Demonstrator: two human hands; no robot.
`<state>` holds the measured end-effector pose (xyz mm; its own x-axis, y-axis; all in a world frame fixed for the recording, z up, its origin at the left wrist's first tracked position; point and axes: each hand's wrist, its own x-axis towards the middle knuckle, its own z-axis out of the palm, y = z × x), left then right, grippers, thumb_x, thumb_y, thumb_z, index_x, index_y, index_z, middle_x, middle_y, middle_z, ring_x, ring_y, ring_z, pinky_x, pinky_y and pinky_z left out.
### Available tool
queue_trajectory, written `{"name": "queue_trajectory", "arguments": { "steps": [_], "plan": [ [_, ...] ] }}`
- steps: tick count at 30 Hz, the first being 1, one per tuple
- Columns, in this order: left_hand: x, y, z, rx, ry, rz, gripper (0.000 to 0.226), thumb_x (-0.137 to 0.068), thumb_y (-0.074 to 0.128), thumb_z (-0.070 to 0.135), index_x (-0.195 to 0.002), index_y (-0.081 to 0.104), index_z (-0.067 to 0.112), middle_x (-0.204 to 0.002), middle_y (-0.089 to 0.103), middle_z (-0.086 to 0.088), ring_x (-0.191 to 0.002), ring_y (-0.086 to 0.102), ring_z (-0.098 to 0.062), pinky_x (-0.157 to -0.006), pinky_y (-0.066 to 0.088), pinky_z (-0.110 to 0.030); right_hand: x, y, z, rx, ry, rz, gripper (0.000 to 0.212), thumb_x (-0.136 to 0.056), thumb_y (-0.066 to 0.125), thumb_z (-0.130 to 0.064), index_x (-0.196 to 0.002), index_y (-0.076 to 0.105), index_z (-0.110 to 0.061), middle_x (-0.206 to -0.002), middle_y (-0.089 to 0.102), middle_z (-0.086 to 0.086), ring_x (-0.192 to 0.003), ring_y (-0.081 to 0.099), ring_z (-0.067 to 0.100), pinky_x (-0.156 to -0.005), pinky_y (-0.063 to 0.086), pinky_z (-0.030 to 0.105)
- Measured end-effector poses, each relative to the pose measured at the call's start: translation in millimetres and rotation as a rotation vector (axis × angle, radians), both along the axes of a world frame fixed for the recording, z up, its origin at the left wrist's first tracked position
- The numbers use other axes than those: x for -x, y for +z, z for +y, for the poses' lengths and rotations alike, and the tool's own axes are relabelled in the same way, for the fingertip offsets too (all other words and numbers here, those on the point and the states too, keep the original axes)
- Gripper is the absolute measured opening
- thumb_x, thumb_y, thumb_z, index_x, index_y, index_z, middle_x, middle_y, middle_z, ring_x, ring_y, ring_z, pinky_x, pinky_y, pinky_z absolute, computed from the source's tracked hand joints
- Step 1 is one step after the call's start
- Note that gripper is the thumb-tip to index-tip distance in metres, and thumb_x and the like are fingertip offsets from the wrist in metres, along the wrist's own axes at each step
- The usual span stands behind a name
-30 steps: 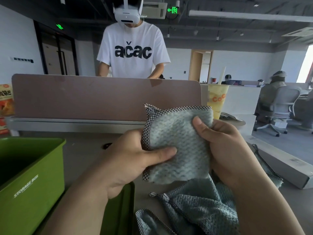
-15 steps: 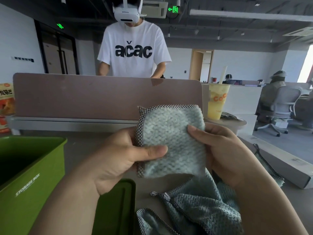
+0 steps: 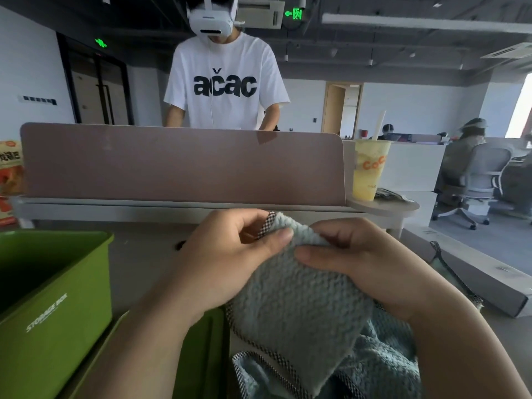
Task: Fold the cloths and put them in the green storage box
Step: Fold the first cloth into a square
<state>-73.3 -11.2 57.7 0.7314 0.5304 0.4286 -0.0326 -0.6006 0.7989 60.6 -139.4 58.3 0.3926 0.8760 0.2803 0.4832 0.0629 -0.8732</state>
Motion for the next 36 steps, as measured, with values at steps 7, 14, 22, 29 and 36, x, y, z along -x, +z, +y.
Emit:
{"name": "queue_trajectory", "arguments": {
  "steps": [7,14,22,29,36],
  "plan": [
    [0,-1,7,0.164,0.082,-0.152,0.015,-0.08,0.068,0.041,-0.082,0.073,0.027,-0.078,0.075,0.014,-0.072,0.07,-0.002,-0.073,0.052,-0.031,-10,-3,-2,-0.057,-0.064,0.199,0.043,-0.061,0.079,-0.037,-0.076,0.069,0.002,-0.077,0.069,0.016,-0.069,0.062,0.024,-0.072,0.044,0.036],
    [-6,-3,9,0.249,0.195,-0.294,0.016,-0.086,0.063,0.039,-0.079,0.071,0.026,-0.077,0.073,0.023,-0.068,0.067,0.006,-0.064,0.048,-0.023,-13,-10,12,-0.192,-0.001,0.691,0.055,-0.083,0.062,-0.043,-0.109,0.064,0.005,-0.107,0.061,0.025,-0.097,0.056,0.038,-0.099,0.041,0.056],
    [1,-16,25,0.829,0.039,-0.219,0.035,-0.083,0.061,0.045,-0.1,0.073,0.015,-0.096,0.077,-0.004,-0.088,0.073,-0.022,-0.075,0.056,-0.037,-9,-18,23,-0.103,0.072,0.716,0.04,-0.084,0.059,-0.022,-0.112,0.063,0.008,-0.105,0.07,0.018,-0.09,0.068,0.029,-0.08,0.057,0.038],
    [54,-57,37,0.746,-0.014,0.032,0.027,-0.082,0.063,0.013,-0.109,0.063,0.012,-0.096,0.076,-0.006,-0.081,0.073,-0.023,-0.062,0.056,-0.032,27,-31,53,0.005,-0.107,0.613,0.024,-0.092,0.058,-0.022,-0.097,0.07,-0.002,-0.082,0.071,0.014,-0.07,0.066,0.031,-0.051,0.054,0.034],
    [87,-103,59,0.483,0.326,0.109,0.021,-0.088,0.058,0.017,-0.1,0.066,0.033,-0.101,0.073,0.011,-0.099,0.067,-0.015,-0.089,0.052,-0.039,73,-85,96,0.106,-0.268,0.453,0.025,-0.093,0.056,-0.023,-0.083,0.069,-0.004,-0.09,0.071,0.026,-0.078,0.067,0.037,-0.072,0.053,0.051]
  ]
}}
